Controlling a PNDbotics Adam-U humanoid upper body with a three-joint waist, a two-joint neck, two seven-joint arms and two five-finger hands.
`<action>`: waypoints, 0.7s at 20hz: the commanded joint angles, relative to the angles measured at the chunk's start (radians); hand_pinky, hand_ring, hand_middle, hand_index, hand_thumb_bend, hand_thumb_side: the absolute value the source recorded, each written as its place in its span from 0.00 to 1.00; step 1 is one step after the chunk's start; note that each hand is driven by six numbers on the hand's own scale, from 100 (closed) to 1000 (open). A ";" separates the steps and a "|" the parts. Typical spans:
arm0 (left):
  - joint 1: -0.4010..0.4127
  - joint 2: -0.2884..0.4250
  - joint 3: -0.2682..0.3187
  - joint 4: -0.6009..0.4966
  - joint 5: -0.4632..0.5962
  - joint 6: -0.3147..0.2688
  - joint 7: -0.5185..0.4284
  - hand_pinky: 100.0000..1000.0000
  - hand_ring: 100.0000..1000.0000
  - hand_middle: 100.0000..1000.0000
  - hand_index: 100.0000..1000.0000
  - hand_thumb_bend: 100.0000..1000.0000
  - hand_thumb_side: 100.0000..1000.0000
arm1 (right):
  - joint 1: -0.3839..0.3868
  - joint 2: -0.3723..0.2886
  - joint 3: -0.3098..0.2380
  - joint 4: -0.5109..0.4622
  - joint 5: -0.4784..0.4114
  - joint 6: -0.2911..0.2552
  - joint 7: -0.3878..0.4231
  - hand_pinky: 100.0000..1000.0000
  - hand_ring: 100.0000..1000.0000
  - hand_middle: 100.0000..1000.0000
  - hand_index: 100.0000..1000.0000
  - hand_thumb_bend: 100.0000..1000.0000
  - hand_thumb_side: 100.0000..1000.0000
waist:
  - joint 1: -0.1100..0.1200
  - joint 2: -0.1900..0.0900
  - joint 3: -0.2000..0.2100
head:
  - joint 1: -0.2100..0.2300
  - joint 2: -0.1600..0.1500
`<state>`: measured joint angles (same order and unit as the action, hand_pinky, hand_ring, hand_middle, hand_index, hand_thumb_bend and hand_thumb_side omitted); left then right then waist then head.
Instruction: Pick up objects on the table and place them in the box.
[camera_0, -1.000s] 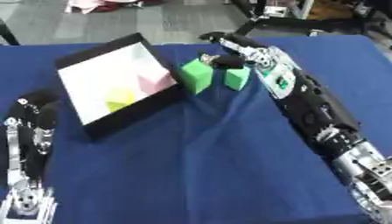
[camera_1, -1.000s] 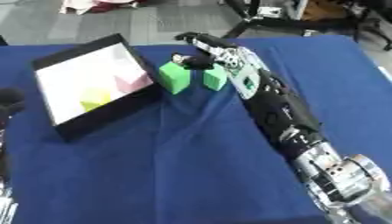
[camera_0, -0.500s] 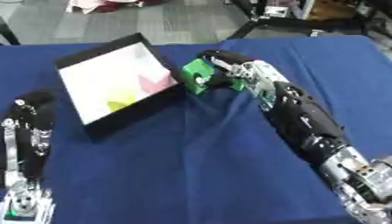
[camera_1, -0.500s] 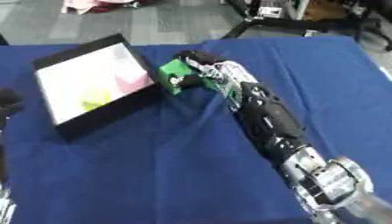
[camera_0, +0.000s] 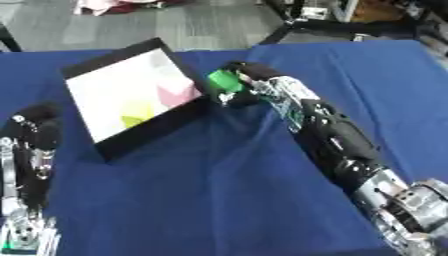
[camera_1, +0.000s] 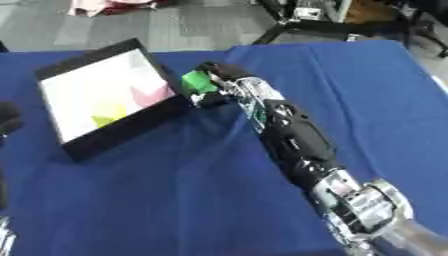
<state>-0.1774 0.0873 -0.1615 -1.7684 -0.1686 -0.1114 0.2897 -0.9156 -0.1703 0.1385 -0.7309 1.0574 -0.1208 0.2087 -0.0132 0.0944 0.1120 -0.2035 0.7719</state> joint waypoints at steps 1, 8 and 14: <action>-0.013 0.007 0.000 -0.010 -0.001 -0.001 0.000 0.72 0.70 0.56 0.66 0.81 0.76 | -0.024 -0.001 -0.009 0.002 0.019 0.010 -0.024 0.91 0.80 1.00 1.00 0.00 0.24 | 0.002 -0.022 0.003 | -0.004 -0.002; -0.012 0.007 0.001 -0.009 0.000 -0.001 0.003 0.72 0.70 0.56 0.66 0.81 0.76 | -0.037 -0.013 -0.012 -0.063 -0.019 0.036 -0.173 0.77 0.48 0.77 0.96 0.00 0.06 | 0.000 -0.026 0.003 | -0.003 -0.002; -0.009 0.008 0.001 -0.008 0.000 -0.002 0.004 0.72 0.70 0.56 0.66 0.81 0.76 | -0.105 -0.045 -0.005 -0.146 -0.112 0.046 -0.222 0.76 0.47 0.74 0.95 0.00 0.03 | -0.002 -0.032 0.003 | 0.000 -0.002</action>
<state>-0.1775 0.0872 -0.1615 -1.7634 -0.1686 -0.1120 0.2904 -0.9917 -0.1885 0.1324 -0.8404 0.9671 -0.0761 -0.0044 -0.0132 0.0936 0.1149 -0.2040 0.7719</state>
